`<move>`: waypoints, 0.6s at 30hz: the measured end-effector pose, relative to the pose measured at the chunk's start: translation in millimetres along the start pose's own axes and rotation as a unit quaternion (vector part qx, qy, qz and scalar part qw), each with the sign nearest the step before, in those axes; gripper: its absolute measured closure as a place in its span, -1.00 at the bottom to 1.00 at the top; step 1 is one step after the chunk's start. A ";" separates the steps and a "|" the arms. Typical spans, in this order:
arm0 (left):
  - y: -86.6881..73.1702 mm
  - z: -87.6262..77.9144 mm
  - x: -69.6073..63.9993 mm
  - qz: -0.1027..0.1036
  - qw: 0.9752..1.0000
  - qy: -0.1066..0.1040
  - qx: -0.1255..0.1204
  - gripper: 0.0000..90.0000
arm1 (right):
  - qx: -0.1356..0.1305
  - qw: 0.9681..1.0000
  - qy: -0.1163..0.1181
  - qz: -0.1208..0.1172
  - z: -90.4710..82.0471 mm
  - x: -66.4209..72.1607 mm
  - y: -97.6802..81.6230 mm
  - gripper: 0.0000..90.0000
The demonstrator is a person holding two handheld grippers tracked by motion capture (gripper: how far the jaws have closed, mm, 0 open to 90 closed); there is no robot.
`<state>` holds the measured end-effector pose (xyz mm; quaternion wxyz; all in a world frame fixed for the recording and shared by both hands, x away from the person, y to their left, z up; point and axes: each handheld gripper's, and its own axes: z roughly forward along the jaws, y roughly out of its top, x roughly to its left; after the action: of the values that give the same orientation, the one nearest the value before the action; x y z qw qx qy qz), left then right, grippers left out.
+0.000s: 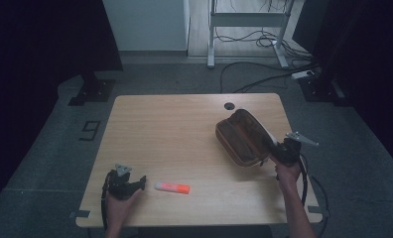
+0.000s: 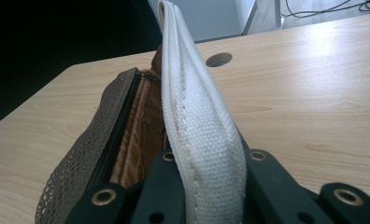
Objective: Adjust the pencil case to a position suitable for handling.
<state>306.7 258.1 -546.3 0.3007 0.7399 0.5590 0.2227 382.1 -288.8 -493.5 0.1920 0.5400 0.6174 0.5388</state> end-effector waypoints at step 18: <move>0.0 0.0 -0.1 0.000 1.000 0.000 0.000 -0.57 | -0.016 0.998 0.055 -0.027 -0.4 20.5 3.6 0.84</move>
<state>306.7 258.1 -546.3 0.3006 0.7399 0.5590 0.2229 376.4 -271.6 -483.1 0.1808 0.4896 0.6328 0.5719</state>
